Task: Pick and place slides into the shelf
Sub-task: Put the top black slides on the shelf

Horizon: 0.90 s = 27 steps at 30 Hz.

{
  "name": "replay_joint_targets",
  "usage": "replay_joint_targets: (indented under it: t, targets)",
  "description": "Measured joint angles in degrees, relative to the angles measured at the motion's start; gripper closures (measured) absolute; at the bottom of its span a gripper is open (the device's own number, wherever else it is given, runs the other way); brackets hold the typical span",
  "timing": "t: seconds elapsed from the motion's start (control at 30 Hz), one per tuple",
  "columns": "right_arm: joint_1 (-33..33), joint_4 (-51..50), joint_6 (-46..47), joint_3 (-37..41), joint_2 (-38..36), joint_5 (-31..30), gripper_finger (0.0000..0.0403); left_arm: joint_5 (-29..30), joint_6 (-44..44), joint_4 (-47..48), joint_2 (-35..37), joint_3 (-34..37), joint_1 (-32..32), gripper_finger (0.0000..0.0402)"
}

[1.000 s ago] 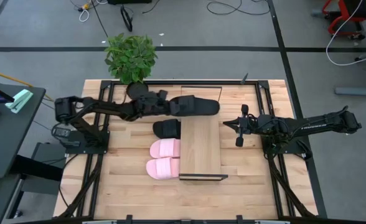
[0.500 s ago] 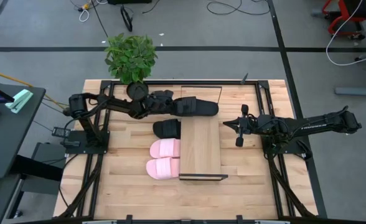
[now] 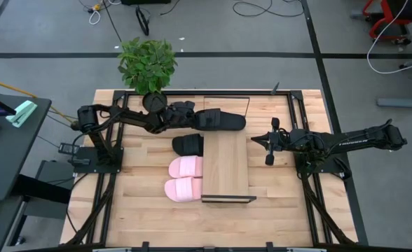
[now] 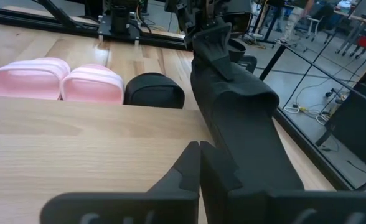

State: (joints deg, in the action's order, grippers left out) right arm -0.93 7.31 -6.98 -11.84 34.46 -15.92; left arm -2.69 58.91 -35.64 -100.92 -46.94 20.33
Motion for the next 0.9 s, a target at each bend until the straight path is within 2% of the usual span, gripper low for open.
replay_joint_targets:
  t: [0.9]
  targets:
    - [0.0,-1.2,1.5,0.0,0.0,0.2,0.0393,2.9,-0.1,2.4,-0.4,0.0,-1.3,0.0387]
